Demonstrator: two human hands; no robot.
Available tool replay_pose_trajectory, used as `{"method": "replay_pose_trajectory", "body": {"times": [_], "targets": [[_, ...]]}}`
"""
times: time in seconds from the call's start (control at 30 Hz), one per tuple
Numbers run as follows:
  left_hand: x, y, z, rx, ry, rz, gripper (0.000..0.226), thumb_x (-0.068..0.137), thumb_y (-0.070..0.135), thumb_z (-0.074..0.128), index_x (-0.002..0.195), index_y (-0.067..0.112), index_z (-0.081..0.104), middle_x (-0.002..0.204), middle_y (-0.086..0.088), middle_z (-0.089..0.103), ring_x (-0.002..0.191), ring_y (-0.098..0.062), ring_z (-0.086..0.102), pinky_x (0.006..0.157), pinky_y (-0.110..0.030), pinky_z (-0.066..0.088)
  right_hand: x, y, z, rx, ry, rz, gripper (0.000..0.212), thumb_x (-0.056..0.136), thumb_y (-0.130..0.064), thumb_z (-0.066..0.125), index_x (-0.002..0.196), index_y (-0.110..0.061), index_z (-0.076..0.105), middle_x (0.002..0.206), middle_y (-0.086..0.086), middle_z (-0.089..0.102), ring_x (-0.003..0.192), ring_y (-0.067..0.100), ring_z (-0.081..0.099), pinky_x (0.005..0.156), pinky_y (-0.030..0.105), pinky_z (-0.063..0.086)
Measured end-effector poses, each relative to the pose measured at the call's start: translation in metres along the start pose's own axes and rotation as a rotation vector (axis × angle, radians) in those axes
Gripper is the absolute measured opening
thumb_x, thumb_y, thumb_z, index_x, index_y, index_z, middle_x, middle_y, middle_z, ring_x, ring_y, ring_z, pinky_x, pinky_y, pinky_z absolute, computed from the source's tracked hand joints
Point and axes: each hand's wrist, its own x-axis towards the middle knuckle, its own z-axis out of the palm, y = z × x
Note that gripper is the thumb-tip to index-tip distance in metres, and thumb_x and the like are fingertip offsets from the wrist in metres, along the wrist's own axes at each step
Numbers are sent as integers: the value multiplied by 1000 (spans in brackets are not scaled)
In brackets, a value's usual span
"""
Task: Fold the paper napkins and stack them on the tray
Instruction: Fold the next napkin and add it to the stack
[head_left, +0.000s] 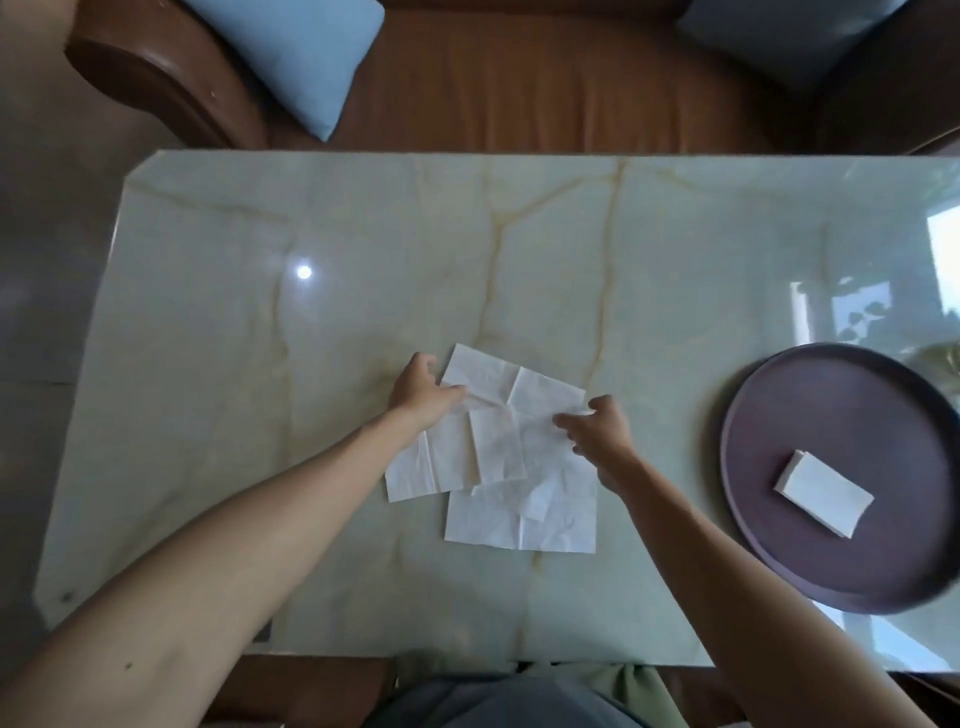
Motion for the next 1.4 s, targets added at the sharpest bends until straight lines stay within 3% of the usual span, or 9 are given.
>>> {"method": "replay_pose_trajectory", "body": {"times": [0.1, 0.27, 0.47, 0.67, 0.83, 1.03, 1.17, 1.27, 1.4], "targets": [[9, -6, -3, -33, -54, -25, 75, 76, 33, 84, 139, 11, 47, 111, -2, 63, 106, -20, 62, 89, -29, 48, 1, -3, 13, 131, -4, 36, 37, 83, -8, 77, 105, -7, 47, 84, 14, 55, 65, 20, 52, 51, 28, 40], [19, -16, -4, -56, -123, -10, 26, 76, 33, 84, 87, 20, 64, 86, 4, 65, 82, -17, 62, 79, -32, 52, 0, -5, 30, 60, 76, -4, 14, 79, -8, 78, 84, 0, 67, 75, 10, 59, 63, 19, 52, 54, 28, 39], [23, -16, -14, -142, -79, 38, 10, 83, 24, 77, 83, 20, 68, 81, 1, 65, 75, -19, 61, 67, -27, 49, -17, -30, 17, -305, 105, -273, 30, 74, -37, 71, 89, -11, 73, 75, 0, 65, 78, 27, 62, 67, 34, 47], [12, 15, -24, -285, -237, 105, 94, 69, 35, 92, 144, 16, 39, 124, -3, 56, 112, -18, 61, 89, -27, 49, -54, -80, -27, 1, -163, -466, 11, 89, -7, 74, 99, -11, 76, 91, 3, 78, 80, 13, 73, 72, 30, 56], [-4, 44, -28, -342, -427, 153, 133, 45, 64, 87, 156, 23, 27, 140, 0, 56, 127, -15, 57, 100, -32, 47, -85, -113, -67, 211, -228, -503, 14, 90, -2, 69, 100, -6, 77, 104, 20, 77, 92, 31, 73, 86, 43, 57], [-35, 91, -20, -462, -632, 256, 97, 56, 61, 81, 141, 25, 51, 126, 9, 65, 121, -9, 58, 104, -35, 44, -120, -128, -111, 398, -264, -498, 18, 93, -3, 62, 108, -4, 72, 97, 14, 76, 86, 27, 74, 72, 36, 61], [-57, 112, -17, -616, -707, 272, 42, 71, 43, 88, 104, 21, 74, 92, 2, 75, 86, -14, 66, 96, -32, 50, -123, -119, -134, 472, -155, -458, 17, 94, -10, 65, 106, -2, 72, 88, 11, 75, 75, 23, 73, 73, 36, 57], [-72, 121, -13, -701, -699, 276, 28, 84, 21, 79, 110, 16, 71, 93, -4, 76, 83, -17, 69, 92, -32, 53, -114, -102, -141, 452, -55, -388, 20, 92, -18, 69, 103, -2, 74, 88, 11, 72, 73, 22, 68, 78, 37, 49], [-96, 124, -6, -820, -714, 287, 28, 93, 5, 67, 119, 15, 63, 100, -6, 73, 82, -19, 71, 83, -31, 59, -103, -72, -133, 263, 190, -258, 60, 74, -53, 76, 106, -3, 65, 94, 10, 54, 85, 21, 51, 72, 34, 40]]}}
